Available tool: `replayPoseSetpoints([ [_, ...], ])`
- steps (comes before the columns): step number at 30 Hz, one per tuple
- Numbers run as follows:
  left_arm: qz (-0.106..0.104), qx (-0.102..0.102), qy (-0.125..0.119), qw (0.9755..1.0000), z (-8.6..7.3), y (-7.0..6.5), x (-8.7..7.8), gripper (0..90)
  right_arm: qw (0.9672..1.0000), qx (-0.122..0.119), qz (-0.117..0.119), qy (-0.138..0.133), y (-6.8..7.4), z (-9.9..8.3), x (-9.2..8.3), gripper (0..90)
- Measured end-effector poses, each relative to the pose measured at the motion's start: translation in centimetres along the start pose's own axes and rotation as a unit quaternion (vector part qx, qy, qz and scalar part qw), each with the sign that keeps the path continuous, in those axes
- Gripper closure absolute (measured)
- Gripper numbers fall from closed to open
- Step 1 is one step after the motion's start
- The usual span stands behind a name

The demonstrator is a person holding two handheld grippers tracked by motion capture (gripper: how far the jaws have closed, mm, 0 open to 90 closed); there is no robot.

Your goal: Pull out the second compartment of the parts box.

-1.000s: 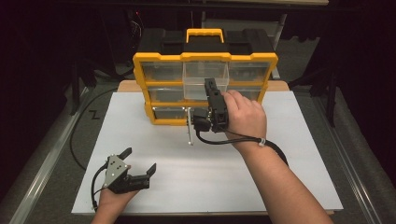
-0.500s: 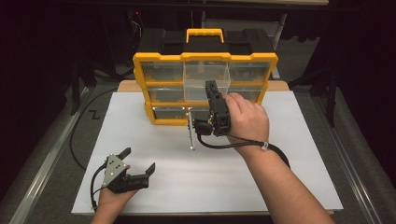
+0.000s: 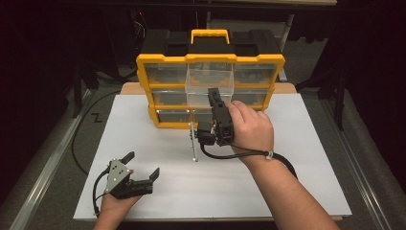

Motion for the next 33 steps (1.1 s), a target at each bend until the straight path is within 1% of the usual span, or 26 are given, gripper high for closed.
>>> replayPoseSetpoints([
  [2, 0.0, 0.0, 0.001, 1.0, -0.06, 0.01, 0.04, 0.4, 1.0, 0.002, -0.004, 0.0, 0.16, -0.02, -0.03, 81.1],
  [4, 0.0, 0.0, 0.001, 1.0, -0.07, -0.01, 0.06, 0.3, 1.0, 0.005, -0.003, -0.002, 0.19, -0.1, -0.05, 81.1],
  [7, -0.001, 0.002, 0.003, 1.0, -0.12, -0.05, 0.06, 0.4, 1.0, 0.003, -0.002, -0.002, 0.1, -0.22, -0.07, 81.1],
  [8, -0.001, 0.003, 0.003, 1.0, -0.11, -0.06, 0.05, 0.4, 1.0, 0.009, 0.0, 0.001, 0.18, -0.32, -0.11, 81.1],
  [9, -0.001, 0.003, 0.003, 1.0, -0.09, -0.07, 0.03, 0.4, 1.0, 0.003, -0.003, -0.001, 0.07, -0.47, -0.03, 81.0],
  [13, 0.0, 0.002, 0.003, 1.0, -0.09, -0.06, 0.05, 0.3, 1.0, 0.005, -0.003, -0.001, 0.04, -0.53, 0.1, 81.0],
  [16, 0.001, -0.001, 0.001, 1.0, -0.02, -0.04, -0.02, 0.4, 1.0, 0.006, -0.005, -0.002, 0.03, -0.4, 0.26, 80.9],
  [17, 0.001, -0.002, 0.0, 1.0, -0.01, 0.02, -0.08, 0.4, 1.0, 0.008, -0.003, 0.003, 0.1, -0.31, 0.28, 80.9],
  [21, 0.002, -0.004, 0.001, 1.0, -0.08, 0.14, -0.06, 0.4, 1.0, 0.006, -0.003, 0.0, 0.02, -0.41, 0.31, 80.9],
  [22, 0.002, -0.004, 0.001, 1.0, -0.08, 0.13, -0.06, 0.3, 1.0, 0.008, -0.003, 0.0, 0.05, -0.47, 0.34, 80.9],
  [23, 0.002, -0.004, 0.001, 1.0, -0.09, 0.11, -0.05, 0.4, 1.0, 0.003, -0.002, 0.002, -0.03, -0.5, 0.36, 80.9],
  [25, 0.001, -0.003, 0.002, 1.0, -0.11, 0.08, -0.03, 0.4, 1.0, 0.004, 0.0, 0.005, -0.05, -0.65, 0.44, 80.8],
  [32, 0.001, -0.002, 0.002, 1.0, -0.1, 0.06, 0.02, 0.4, 1.0, 0.003, -0.004, 0.004, 0.04, -0.65, 0.4, 80.7],
  [33, 0.001, -0.002, 0.003, 1.0, -0.11, 0.07, 0.05, 0.4, 1.0, 0.006, -0.001, 0.004, 0.06, -0.65, 0.4, 80.4],
])
Point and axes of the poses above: each handheld gripper's, and its own axes: x roughly forward along the jaws, z roughly out of its top, y roughly to its left, the point moved 6 cm from there along x, roughly forward along the jaws, and after that the axes turned 7 degrees about z, right-handed, at the moved point
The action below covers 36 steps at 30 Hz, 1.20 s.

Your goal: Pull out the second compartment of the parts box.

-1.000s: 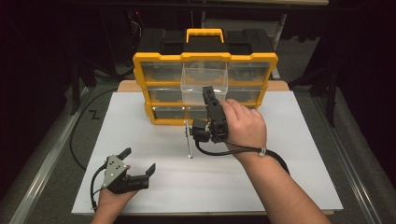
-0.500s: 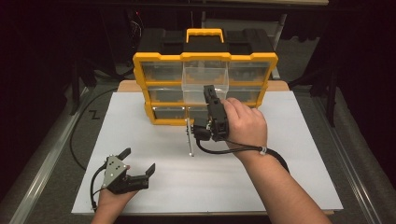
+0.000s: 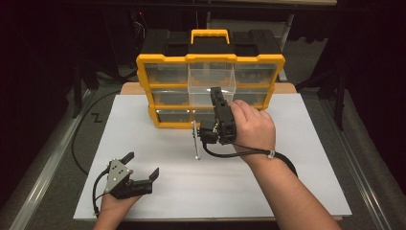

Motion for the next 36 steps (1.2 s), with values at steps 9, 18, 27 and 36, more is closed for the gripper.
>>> replayPoseSetpoints([
  [9, 0.001, 0.004, 0.008, 1.0, -0.2, 0.0, 0.1, 0.4, 0.9998, 0.0, 0.018, -0.003, 0.4, -0.1, -1.1, 63.6],
  [18, 0.006, 0.004, 0.013, 0.9999, -0.3, 0.1, 0.4, 0.6, 0.9991, -0.004, 0.042, -0.011, 1.5, -1.5, -2.6, 54.3],
  [27, 0.01, 0.003, 0.017, 0.9998, -0.5, 0.2, 0.6, 0.6, 0.9975, 0.002, 0.069, -0.01, 5.1, -3.1, -3.0, 49.6],
  [36, 0.01, 0.001, 0.017, 0.9998, -0.5, 0.3, 0.6, 0.6, 0.9923, 0.011, 0.124, 0.001, 12.4, -6.2, -3.7, 38.7],
])
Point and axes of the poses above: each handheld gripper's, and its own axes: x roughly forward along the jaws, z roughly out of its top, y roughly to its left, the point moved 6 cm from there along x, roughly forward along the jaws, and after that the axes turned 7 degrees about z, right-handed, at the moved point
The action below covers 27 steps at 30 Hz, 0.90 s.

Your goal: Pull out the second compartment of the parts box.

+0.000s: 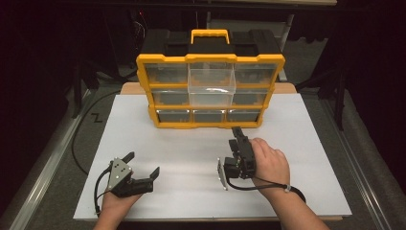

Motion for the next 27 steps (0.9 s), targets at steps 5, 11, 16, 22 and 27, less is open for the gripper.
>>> replayPoseSetpoints([
  [5, 0.001, 0.0, 0.0, 1.0, 0.0, 0.0, -0.1, 0.6, 0.9984, 0.025, 0.044, 0.025, 4.3, -3.2, -0.2, 31.8],
  [11, 0.002, 0.002, 0.003, 1.0, -0.1, 0.0, 0.0, 0.6, 0.9949, 0.064, 0.064, 0.044, 6.1, -6.2, -0.9, 21.4],
  [16, 0.0, 0.001, 0.005, 1.0, -0.1, 0.0, 0.1, 0.5, 0.9733, 0.196, 0.116, 0.033, 7.6, -9.1, -1.3, 3.7],
  [22, 0.001, -0.002, 0.008, 1.0, -0.1, 0.0, 0.1, 0.4, 0.9184, 0.366, 0.151, 0.008, 7.1, -10.6, -1.2, 1.1],
  [27, 0.001, -0.003, 0.016, 0.9999, -0.2, 0.1, 0.2, 0.3, 0.8632, 0.476, 0.164, -0.034, 6.2, -11.0, -1.3, 1.1],
])
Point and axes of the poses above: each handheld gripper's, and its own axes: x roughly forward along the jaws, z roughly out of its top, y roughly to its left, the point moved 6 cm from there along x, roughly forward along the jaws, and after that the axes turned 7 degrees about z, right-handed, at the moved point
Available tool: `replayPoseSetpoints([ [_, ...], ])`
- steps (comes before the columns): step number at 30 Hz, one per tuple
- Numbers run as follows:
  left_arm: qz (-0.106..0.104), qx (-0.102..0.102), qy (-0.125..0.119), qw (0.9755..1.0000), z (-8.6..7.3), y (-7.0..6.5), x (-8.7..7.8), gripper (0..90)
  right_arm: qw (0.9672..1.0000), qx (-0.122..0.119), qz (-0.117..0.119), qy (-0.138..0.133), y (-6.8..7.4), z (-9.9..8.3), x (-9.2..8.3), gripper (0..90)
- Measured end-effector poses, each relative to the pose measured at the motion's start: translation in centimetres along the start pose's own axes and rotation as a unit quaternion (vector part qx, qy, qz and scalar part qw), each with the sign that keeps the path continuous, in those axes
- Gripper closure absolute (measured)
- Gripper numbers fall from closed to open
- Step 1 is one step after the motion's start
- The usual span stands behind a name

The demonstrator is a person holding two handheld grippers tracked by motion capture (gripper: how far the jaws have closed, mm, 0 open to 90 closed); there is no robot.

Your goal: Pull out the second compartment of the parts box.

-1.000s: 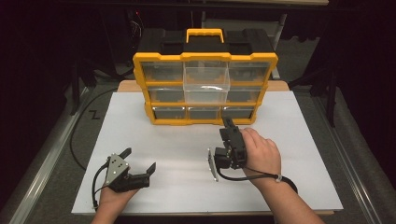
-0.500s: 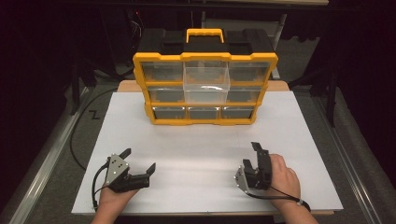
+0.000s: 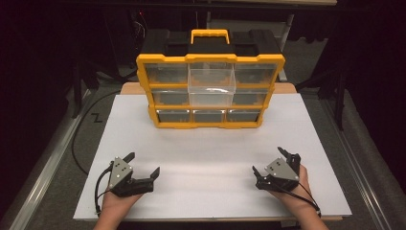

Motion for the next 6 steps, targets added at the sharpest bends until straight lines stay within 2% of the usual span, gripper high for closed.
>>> replayPoseSetpoints([
  [1, 0.0, -0.002, 0.003, 1.0, -0.04, 0.0, 0.01, 0.3, 0.9999, 0.013, 0.005, -0.007, -0.15, 0.11, -0.07, 1.1],
  [2, 0.0, -0.002, 0.004, 1.0, -0.06, -0.01, 0.0, 0.3, 0.9983, 0.051, 0.017, -0.024, -0.43, 0.33, -0.27, 1.1],
  [3, -0.001, -0.002, 0.004, 1.0, -0.07, -0.03, -0.05, 0.3, 0.9968, 0.069, 0.024, -0.034, -0.55, 0.41, -0.39, 1.1],
  [4, -0.001, -0.002, 0.004, 1.0, -0.07, -0.03, -0.05, 0.3, 0.9968, 0.069, 0.024, -0.034, -0.55, 0.41, -0.39, 1.1],
  [6, 0.0, -0.003, 0.005, 1.0, -0.09, -0.01, -0.06, 0.3, 0.995, 0.084, 0.029, -0.045, -0.71, 0.5, -0.54, 1.1],
])
Point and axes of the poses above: each handheld gripper's, and its own axes: x roughly forward along the jaws, z roughly out of its top, y roughly to its left, the point moved 6 cm from there along x, roughly forward along the jaws, and after that the axes turned 7 degrees about z, right-handed, at the moved point
